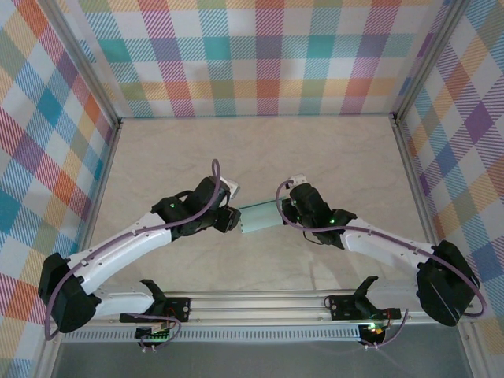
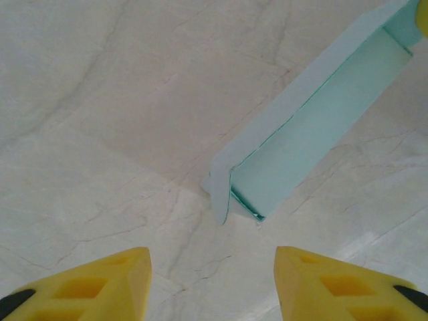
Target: Fold the paper box
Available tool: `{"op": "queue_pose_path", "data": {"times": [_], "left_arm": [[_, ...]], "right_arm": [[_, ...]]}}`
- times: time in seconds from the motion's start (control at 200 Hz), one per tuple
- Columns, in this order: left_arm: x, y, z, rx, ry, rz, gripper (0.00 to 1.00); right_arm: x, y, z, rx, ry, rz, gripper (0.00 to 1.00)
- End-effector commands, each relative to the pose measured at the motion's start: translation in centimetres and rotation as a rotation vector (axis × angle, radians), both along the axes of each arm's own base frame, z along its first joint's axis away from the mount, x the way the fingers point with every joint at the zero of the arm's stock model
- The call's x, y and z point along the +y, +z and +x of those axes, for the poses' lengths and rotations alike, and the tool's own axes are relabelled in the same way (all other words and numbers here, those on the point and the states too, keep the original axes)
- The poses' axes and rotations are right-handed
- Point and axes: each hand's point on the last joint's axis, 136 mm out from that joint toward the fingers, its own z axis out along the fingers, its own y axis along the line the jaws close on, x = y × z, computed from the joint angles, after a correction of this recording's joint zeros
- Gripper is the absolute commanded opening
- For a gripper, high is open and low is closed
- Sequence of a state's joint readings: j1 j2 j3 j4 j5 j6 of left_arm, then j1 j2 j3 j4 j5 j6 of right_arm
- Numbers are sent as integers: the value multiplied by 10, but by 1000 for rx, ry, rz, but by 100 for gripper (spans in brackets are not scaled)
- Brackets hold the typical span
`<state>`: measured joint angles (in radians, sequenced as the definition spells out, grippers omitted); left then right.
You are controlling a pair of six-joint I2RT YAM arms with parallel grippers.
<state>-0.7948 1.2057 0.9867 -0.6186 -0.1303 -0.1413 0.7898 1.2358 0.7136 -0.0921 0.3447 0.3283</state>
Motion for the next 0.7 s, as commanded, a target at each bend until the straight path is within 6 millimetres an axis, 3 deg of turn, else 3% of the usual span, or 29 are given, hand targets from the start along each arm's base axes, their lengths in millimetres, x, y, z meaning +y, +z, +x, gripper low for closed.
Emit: {"op": "queue_pose_path", "data": {"times": [0.0,0.355,0.695], "left_arm": [[-12,6,8,35,56,-75,46],[-9,-3,24,40,93,42,33],[-19,-14,24,81,62,42,24]], "right_arm": [[-5,-18,-13,83,1,-48,0],[-3,-13,-15,80,8,-28,0],[-2,-12,-15,79,11,-27,0]]}}
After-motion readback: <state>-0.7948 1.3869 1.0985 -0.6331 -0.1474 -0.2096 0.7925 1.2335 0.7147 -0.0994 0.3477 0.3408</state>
